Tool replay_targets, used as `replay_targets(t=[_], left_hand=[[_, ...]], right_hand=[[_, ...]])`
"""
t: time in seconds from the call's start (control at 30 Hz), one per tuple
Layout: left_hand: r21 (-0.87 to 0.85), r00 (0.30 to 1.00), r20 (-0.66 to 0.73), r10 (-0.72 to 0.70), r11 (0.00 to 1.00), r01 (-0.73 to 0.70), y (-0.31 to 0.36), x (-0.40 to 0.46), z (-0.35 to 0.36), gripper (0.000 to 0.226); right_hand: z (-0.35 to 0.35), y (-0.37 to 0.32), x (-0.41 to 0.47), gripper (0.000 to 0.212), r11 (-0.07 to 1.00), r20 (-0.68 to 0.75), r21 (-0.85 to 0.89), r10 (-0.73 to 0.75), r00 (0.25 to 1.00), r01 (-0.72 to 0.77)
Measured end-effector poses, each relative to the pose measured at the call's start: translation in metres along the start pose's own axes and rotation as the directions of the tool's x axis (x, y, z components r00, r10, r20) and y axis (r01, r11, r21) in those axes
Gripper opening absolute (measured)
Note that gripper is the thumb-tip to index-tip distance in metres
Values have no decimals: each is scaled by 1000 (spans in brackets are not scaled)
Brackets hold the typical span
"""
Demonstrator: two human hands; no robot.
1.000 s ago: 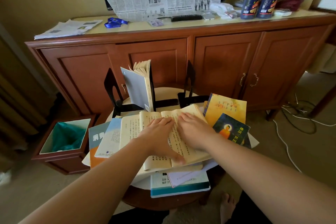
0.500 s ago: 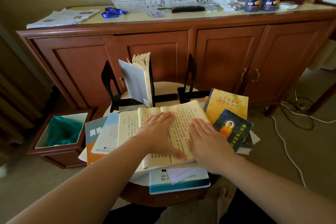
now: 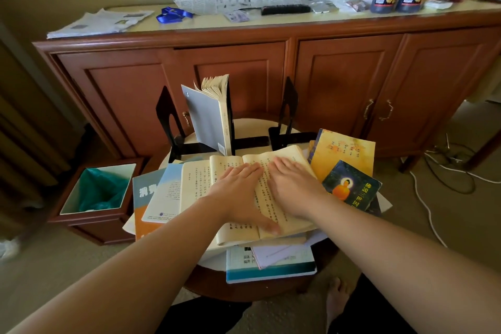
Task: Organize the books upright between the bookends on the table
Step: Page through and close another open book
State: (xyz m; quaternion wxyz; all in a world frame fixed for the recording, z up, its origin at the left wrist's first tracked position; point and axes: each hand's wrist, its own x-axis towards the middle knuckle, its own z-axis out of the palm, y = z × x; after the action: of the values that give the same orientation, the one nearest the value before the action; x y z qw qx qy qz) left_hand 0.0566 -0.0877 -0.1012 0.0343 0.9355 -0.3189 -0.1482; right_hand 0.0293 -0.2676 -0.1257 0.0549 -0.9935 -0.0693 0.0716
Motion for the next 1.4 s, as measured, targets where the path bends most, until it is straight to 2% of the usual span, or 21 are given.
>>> replay_targets(t=[0.17, 0.33, 0.53, 0.7, 0.8, 0.9, 0.97, 1.03, 1.13, 1.23, 1.3, 1.37, 1.4], left_hand=[[-16, 1000, -27, -8, 1000, 7, -2, 2, 1, 150], [-22, 1000, -26, -16, 1000, 15, -4, 2, 5, 151], [-6, 999, -13, -46, 999, 46, -4, 4, 5, 152], [-14, 989, -121, -89, 996, 88, -1, -6, 8, 146], [-72, 945, -244, -216, 976, 205, 1, -16, 8, 151], [-242, 819, -326, -473, 879, 411, 3, -22, 5, 145], [-371, 764, -205, -612, 770, 518, 2, -21, -2, 129], [-515, 766, -16, -643, 662, 545, 1, -19, -11, 100], [-742, 841, 93, -533, 526, 416, 3, -16, -21, 71], [-930, 927, 115, -356, 290, 227, 13, -18, -33, 59], [-950, 946, 67, -317, 270, 157, 20, -18, -35, 61], [-953, 927, -8, -374, 283, 106, 23, -17, -34, 77], [-965, 919, -19, -394, 246, 86, 25, -17, -34, 81]], right_hand=[[-7, -2, 25, 75, 989, 33, 32, 140, 990, -141], [-5, 0, 17, 75, 992, 37, 12, 129, 991, -129], [3, 8, -43, 72, 998, 23, -51, 36, 999, -35], [4, 5, -82, 71, 999, -34, -18, 31, 999, -31], [4, 6, -88, 76, 995, -67, 95, 49, 997, -42], [1, 1, -93, 76, 976, -125, 209, 92, 988, -64], [-3, -2, -97, 71, 960, -176, 270, 129, 976, -78], [-6, -3, -99, 72, 950, -216, 303, 139, 966, -68], [-11, -2, -101, 91, 939, -199, 340, 122, 972, -48], [-17, -3, -102, 113, 936, -153, 345, 131, 980, -71], [-19, -3, -101, 124, 924, -149, 372, 152, 977, -87], [-18, -2, -100, 130, 900, -176, 430, 162, 971, -72], [-18, -1, -100, 130, 890, -195, 453, 159, 968, -55]])
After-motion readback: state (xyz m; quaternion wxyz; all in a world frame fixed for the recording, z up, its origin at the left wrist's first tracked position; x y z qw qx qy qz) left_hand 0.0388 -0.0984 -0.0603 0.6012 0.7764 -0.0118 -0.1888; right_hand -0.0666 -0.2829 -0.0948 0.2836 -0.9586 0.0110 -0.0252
